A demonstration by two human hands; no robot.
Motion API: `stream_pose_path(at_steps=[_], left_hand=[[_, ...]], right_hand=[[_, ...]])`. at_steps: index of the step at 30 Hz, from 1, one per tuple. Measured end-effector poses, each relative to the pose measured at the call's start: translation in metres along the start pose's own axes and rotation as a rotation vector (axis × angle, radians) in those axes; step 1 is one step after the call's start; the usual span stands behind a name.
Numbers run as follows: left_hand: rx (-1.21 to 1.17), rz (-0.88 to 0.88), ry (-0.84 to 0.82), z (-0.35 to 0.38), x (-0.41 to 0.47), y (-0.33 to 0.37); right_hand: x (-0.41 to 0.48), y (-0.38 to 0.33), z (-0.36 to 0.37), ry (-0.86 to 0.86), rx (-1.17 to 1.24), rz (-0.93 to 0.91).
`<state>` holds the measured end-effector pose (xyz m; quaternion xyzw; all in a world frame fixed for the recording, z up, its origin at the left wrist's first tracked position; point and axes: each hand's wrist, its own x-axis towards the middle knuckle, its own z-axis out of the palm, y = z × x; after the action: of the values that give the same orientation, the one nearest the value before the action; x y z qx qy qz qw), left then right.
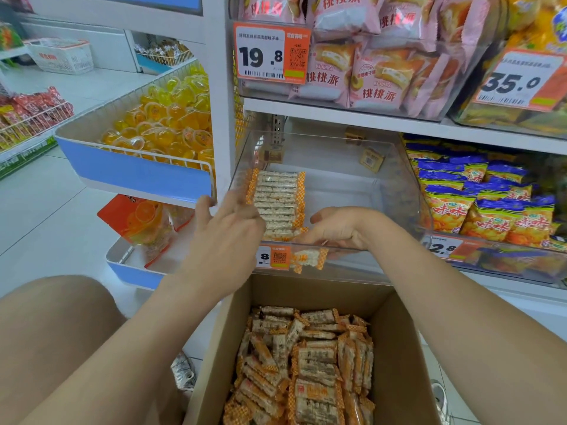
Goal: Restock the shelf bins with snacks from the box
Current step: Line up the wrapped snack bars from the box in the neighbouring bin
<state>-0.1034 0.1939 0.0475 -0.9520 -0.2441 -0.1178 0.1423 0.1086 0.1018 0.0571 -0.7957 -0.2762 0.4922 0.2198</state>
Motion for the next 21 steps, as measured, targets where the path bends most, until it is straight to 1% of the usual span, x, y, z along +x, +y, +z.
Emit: stream_pose_path(at_steps=[2, 4, 6, 9, 12, 14, 16, 18, 21], left_hand=[[-0.015, 0.057, -0.089, 0.002, -0.002, 0.002], [-0.062, 0.041, -0.175, 0.002, -0.004, 0.004], [-0.100, 0.032, -0.218, 0.003, -0.004, 0.006], [-0.121, 0.001, -0.237, 0.004, 0.000, 0.010], [-0.067, 0.001, -0.276, 0.004, 0.003, 0.014], [-0.038, 0.016, -0.269, 0.005, 0.005, 0.014], [-0.066, 0.019, -0.284, 0.005, 0.007, 0.012], [-0.097, 0.011, -0.310, 0.004, 0.010, 0.010], [-0.148, -0.015, -0.289, 0.005, 0.014, 0.007]], right_hand=[[0.000, 0.004, -0.008, 0.017, -0.039, -0.038], [0.002, 0.008, -0.016, 0.057, -0.098, -0.092], [0.003, 0.011, -0.018, 0.116, -0.174, -0.147], [0.001, 0.011, -0.010, 0.153, -0.261, -0.175], [0.000, 0.011, -0.008, 0.138, -0.290, -0.165], [-0.001, 0.013, -0.010, 0.127, -0.323, -0.158], [0.000, 0.012, -0.010, 0.128, -0.328, -0.182], [0.004, 0.010, -0.011, 0.105, -0.283, -0.213], [0.006, 0.001, -0.018, 0.073, -0.301, -0.244]])
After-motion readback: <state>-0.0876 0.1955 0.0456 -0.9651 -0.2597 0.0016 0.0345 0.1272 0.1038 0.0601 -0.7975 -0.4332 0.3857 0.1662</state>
